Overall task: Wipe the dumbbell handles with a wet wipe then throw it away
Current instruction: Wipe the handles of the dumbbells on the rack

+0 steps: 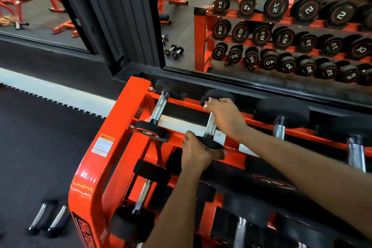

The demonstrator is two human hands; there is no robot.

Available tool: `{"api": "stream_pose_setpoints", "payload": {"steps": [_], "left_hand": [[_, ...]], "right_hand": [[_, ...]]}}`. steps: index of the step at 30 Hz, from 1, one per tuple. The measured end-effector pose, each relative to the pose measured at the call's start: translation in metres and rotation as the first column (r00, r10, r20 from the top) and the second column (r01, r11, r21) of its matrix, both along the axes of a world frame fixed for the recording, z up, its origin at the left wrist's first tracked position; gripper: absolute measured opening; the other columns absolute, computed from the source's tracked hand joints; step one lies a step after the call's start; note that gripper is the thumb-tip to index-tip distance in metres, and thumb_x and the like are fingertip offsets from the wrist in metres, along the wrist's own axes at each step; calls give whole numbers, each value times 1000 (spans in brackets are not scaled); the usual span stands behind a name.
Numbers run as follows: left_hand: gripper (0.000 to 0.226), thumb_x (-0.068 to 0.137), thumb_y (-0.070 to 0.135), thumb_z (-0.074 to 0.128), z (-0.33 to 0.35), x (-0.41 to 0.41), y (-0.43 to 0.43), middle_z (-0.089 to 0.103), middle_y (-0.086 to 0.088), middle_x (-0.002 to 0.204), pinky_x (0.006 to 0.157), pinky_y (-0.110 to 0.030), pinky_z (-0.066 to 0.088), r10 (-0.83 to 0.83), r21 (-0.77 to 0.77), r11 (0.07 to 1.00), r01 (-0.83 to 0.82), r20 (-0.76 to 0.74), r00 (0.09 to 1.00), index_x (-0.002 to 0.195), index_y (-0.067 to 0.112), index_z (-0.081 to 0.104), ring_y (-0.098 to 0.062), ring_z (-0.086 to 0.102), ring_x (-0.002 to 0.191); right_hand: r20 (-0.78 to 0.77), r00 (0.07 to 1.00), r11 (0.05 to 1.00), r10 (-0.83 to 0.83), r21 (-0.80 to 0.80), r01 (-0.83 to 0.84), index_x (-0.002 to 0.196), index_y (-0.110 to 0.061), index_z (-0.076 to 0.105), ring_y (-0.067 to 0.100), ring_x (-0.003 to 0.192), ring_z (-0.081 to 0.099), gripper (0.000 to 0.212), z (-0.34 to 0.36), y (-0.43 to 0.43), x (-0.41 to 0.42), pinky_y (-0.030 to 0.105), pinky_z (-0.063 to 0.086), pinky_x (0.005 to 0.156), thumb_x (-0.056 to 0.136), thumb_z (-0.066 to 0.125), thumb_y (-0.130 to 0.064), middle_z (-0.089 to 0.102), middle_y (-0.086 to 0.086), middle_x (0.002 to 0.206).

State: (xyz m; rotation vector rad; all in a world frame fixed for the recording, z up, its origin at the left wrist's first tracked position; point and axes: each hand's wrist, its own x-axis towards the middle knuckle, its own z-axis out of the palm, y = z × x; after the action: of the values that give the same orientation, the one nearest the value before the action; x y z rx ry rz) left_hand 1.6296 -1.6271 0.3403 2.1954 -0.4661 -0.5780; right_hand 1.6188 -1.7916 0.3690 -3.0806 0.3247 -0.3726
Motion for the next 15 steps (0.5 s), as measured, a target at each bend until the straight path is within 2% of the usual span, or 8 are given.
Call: {"api": "stream_pose_setpoints", "payload": {"steps": [1, 3, 5, 7, 11, 13, 15], "left_hand": [[99, 39, 57, 95, 0, 0, 0, 50, -1, 113, 89, -43, 51, -3, 6, 1000, 3, -5, 1000, 110, 16, 41, -25, 51, 107], [101, 39, 59, 94, 1, -1, 0, 50, -2, 114, 90, -47, 52, -5, 12, 1000, 5, -12, 1000, 112, 16, 40, -25, 50, 109], [102, 40, 58, 95, 2, -1, -1, 49, -3, 117, 92, -48, 51, 6, 4, 1000, -6, -20, 1000, 114, 15, 39, -25, 49, 111], [103, 40, 57, 95, 1, -1, 0, 50, -3, 117, 93, -48, 51, 20, -8, 1000, -20, -20, 1000, 114, 15, 38, -26, 49, 111], [101, 41, 55, 97, 0, -3, -1, 50, -4, 119, 94, -48, 50, 21, -23, 1000, -22, -8, 1000, 112, 15, 38, -28, 48, 114], [103, 41, 55, 97, -1, -3, -1, 49, -6, 121, 98, -46, 47, 18, -3, 1000, -18, -2, 1000, 115, 14, 38, -28, 45, 116], [104, 41, 56, 97, -1, -3, -1, 49, -6, 122, 99, -45, 47, 26, 2, 1000, -26, -7, 1000, 115, 15, 37, -29, 45, 118]], "right_hand": [[-137, 989, 991, 49, -117, -65, 121, -23, 67, 19, 124, 55, 44, -3, -7, 0, 38, 36, 106, 83, 59, -3, 63, -2, 128], [-257, 962, 969, 87, -202, -142, 117, -28, 66, 16, 114, 58, 38, -1, -18, 0, 36, 38, 100, 84, 60, -10, 64, -7, 120], [-262, 962, 961, 80, -238, -145, 108, -29, 66, 16, 96, 62, 28, 8, -19, 4, 33, 41, 91, 85, 60, -14, 65, -7, 107], [-260, 964, 960, 51, -255, -119, 103, -26, 66, 19, 87, 62, 25, 14, -11, 7, 35, 42, 90, 86, 57, -10, 65, -4, 101], [-383, 916, 952, 121, -218, -217, 106, -25, 68, 19, 93, 64, 29, 11, 11, 5, 41, 37, 102, 90, 52, -7, 69, -5, 98], [-354, 930, 966, 95, -191, -172, 95, -27, 70, 19, 85, 61, 26, 15, 3, 8, 38, 38, 97, 89, 53, -8, 69, -7, 85], [-296, 955, 980, -2, -189, -57, 82, -25, 66, 21, 81, 57, 24, 16, -6, 13, 33, 37, 89, 87, 53, -5, 63, -7, 72]]}}
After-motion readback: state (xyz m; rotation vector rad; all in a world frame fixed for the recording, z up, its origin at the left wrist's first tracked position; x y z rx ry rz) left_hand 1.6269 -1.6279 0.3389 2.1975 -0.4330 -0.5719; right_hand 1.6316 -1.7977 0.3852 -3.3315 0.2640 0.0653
